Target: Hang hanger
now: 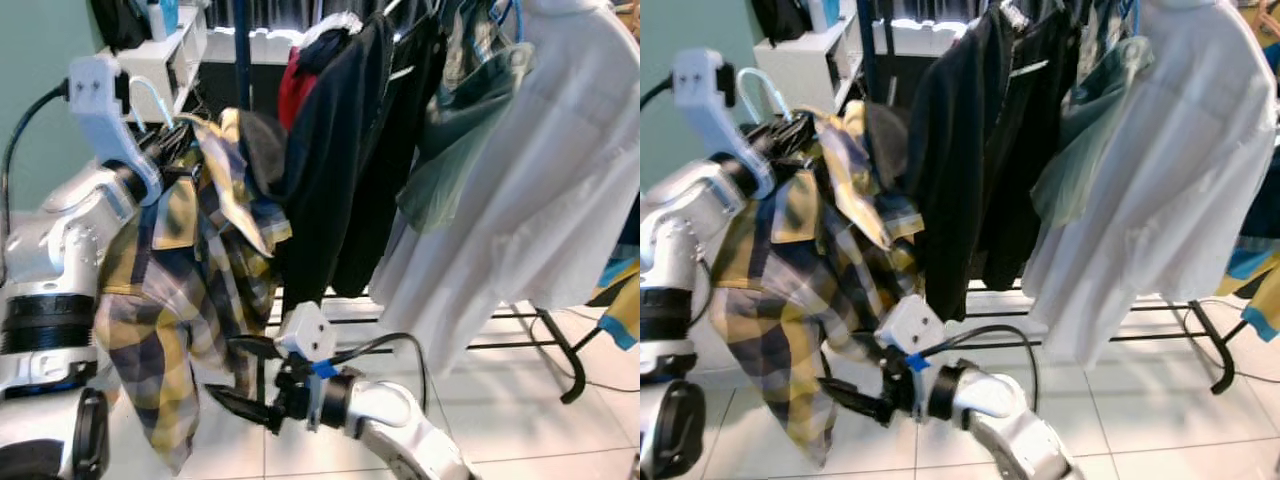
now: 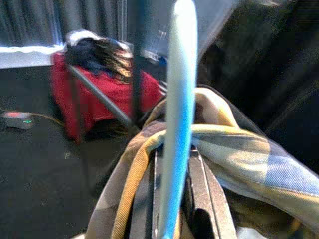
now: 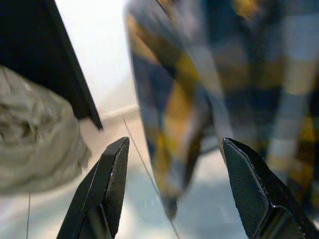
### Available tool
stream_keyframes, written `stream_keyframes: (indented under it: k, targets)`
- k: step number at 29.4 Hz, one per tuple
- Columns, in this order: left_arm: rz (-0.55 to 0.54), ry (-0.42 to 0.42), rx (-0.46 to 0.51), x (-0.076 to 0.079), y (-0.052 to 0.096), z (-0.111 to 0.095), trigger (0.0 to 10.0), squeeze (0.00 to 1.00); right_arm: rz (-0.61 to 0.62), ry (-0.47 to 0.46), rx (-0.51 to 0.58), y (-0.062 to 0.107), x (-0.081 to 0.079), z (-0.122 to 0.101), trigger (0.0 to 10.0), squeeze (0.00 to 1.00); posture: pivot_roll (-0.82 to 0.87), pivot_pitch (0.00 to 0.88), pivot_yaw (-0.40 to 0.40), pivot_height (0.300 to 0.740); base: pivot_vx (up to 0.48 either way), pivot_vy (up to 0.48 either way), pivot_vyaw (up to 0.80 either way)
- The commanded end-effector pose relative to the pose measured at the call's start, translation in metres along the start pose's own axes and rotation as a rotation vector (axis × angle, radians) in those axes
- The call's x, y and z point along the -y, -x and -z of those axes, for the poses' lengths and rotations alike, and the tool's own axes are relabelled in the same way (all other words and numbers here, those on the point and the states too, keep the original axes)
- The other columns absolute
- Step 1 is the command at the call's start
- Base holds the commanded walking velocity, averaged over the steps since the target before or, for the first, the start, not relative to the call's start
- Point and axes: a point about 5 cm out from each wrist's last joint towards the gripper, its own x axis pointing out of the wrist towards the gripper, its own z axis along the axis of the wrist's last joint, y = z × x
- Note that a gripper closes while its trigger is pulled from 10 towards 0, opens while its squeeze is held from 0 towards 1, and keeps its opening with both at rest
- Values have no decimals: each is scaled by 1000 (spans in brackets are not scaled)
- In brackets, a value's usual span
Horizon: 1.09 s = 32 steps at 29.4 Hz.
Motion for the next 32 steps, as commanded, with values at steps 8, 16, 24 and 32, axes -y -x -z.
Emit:
stream_keyframes:
  k: [8, 16, 24, 32]
  targets:
    - [141, -40, -28, 14, 11, 9, 10000, 0, 46, -8, -23, 16, 5, 12, 10000, 0, 27, 193, -43, 740, 0, 0, 0]
    - [152, -101, -119, 11, 27, 33, 10000, 0, 75, 16, -87, 43, 5, 31, 10000, 0, 28, 194, -44, 740, 0, 0, 0]
    - [153, -128, -139, 7, 36, 33, 10000, 0, 185, 3, -129, 64, 9, 43, 10000, 0, 27, 194, -43, 740, 0, 0, 0]
    - [219, -173, -163, 7, 45, 22, 10000, 0, 639, -12, -208, 117, 57, 68, 10000, 0, 31, 187, -44, 740, 0, 0, 0]
